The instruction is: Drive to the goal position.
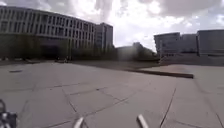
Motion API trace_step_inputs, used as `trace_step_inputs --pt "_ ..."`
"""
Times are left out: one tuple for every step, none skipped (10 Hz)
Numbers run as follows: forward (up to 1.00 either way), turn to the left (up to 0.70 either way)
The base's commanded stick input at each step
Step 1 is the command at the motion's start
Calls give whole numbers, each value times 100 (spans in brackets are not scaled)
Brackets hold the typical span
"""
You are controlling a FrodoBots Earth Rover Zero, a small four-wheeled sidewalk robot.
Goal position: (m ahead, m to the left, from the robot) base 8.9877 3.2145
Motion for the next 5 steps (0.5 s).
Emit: trace_step_inputs --pt "70 0" --pt "70 0" --pt "70 0" --pt "70 0" --pt "70 0"
